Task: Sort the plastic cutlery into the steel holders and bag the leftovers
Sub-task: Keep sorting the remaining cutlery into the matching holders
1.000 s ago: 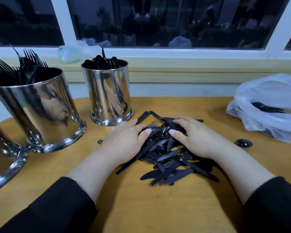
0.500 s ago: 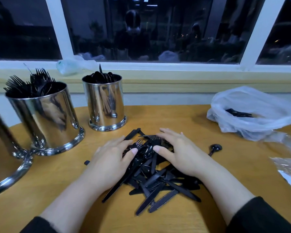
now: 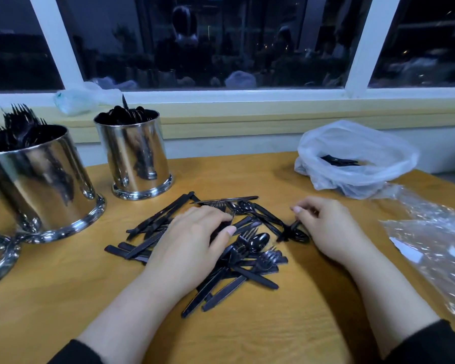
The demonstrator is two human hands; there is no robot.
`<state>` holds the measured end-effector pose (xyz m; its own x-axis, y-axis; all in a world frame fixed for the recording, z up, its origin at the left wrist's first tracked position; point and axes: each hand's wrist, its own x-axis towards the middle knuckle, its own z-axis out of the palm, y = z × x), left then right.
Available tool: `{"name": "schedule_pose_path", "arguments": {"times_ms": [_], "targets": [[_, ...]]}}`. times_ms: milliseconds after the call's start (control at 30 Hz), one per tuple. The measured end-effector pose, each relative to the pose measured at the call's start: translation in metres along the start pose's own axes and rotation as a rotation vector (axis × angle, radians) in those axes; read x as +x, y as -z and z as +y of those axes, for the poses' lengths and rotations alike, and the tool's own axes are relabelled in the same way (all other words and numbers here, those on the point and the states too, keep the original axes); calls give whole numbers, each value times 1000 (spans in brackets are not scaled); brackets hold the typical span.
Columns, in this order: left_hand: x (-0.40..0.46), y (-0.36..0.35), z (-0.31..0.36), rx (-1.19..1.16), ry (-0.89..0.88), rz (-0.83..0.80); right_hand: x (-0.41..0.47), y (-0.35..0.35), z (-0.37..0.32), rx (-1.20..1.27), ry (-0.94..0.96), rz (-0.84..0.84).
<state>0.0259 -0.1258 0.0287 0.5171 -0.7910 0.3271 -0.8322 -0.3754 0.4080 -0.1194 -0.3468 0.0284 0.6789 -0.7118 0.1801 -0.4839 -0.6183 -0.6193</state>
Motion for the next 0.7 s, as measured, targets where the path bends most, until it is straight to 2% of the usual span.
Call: {"name": "schedule_pose_path", "arguments": {"times_ms": [333, 533, 700], "targets": [[6, -8, 14, -26, -2, -50, 9, 3, 18, -147, -31, -246], [6, -7, 12, -65, 7, -24, 10, 2, 15, -172, -34, -213], [4, -7, 12, -152, 33, 12, 3, 10, -1, -89, 65, -31]]}}
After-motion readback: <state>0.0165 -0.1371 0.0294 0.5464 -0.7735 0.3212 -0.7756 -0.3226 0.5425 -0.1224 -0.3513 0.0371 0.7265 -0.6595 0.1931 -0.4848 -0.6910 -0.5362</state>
